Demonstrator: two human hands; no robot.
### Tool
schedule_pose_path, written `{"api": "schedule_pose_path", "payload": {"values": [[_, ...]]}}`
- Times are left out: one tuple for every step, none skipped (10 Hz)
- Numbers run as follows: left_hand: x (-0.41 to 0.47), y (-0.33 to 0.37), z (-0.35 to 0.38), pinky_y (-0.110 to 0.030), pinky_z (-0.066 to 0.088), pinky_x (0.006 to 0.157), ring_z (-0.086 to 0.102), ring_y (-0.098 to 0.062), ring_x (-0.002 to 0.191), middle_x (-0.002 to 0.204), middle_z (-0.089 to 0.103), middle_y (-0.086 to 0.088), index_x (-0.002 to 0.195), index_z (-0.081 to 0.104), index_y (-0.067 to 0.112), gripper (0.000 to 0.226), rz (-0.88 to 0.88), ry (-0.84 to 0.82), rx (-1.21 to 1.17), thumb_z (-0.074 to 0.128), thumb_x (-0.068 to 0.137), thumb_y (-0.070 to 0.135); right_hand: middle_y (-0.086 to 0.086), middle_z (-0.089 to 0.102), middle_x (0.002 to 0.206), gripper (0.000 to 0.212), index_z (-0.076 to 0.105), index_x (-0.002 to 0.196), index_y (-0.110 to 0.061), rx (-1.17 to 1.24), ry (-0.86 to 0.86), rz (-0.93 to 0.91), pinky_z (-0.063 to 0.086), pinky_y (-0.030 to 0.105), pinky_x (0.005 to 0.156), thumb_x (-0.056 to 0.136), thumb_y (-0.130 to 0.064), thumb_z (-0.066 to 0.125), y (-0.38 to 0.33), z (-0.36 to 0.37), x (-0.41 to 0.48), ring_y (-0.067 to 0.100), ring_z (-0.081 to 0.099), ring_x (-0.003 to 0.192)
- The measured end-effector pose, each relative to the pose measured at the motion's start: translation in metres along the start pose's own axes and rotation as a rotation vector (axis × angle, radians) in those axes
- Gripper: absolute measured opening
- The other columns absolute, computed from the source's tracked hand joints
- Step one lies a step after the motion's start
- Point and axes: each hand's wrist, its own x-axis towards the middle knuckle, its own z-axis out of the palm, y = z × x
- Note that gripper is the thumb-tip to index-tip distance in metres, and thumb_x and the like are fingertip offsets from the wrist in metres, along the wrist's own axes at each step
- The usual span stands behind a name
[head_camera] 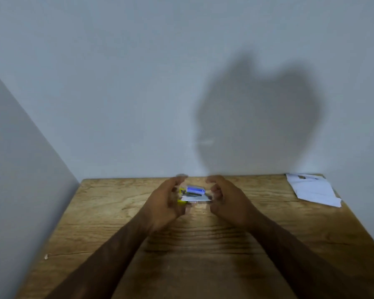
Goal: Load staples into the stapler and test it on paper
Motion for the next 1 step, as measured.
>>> {"api": "schedule_pose_path", "payload": {"values": [[-0.0303, 0.0107, -0.0044, 0.001, 0.032, 0.092, 0.049, -0.006, 0.125, 0.151, 0.045, 0.001, 0.154, 0.035, 0.02, 0.082, -0.079, -0.093, 0.216, 0.074, 0.081, 0.015, 0.002, 0.059, 0.129, 0.07, 0.047, 0.142, -0.027, -0.126, -0.035, 0.114, 0.041, 0.02, 0.087, 0.075, -0.01, 0.062, -0.0002, -0.0054, -0.0254, 0.015, 0.059, 0.112]]}}
